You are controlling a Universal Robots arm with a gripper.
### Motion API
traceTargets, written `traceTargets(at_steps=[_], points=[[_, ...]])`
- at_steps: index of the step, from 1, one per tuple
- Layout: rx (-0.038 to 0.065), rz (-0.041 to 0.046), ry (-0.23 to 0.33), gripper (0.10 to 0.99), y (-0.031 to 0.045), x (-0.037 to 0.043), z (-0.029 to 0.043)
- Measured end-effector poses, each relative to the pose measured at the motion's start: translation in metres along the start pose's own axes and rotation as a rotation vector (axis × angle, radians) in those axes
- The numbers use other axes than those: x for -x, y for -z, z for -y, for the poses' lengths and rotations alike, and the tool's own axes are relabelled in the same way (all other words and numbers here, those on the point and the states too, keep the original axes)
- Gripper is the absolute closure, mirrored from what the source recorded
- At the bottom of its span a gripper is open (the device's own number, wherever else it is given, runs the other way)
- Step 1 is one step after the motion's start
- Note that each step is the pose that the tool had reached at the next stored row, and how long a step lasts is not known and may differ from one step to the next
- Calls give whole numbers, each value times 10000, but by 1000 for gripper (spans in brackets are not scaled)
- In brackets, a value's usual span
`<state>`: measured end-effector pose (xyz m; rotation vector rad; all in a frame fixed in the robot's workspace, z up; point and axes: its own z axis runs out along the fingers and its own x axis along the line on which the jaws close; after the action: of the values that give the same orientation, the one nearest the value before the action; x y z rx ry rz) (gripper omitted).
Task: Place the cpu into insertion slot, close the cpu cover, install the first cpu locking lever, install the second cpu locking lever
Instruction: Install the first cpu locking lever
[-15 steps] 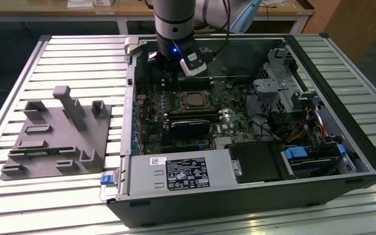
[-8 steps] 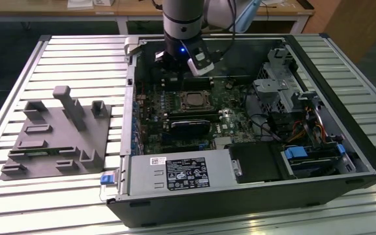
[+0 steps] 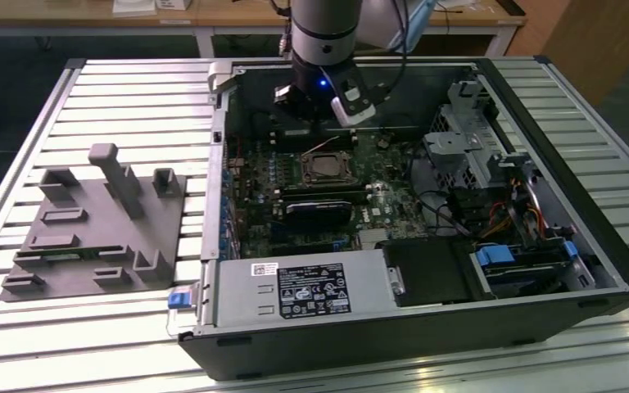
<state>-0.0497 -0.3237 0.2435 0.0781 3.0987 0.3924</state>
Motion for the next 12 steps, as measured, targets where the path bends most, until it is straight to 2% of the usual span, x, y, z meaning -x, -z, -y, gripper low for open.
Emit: traceTargets(at_steps=[5, 12], points=[[-28, 1, 1, 980, -2, 100, -5], [-52, 11, 2, 980, -5, 104, -5]])
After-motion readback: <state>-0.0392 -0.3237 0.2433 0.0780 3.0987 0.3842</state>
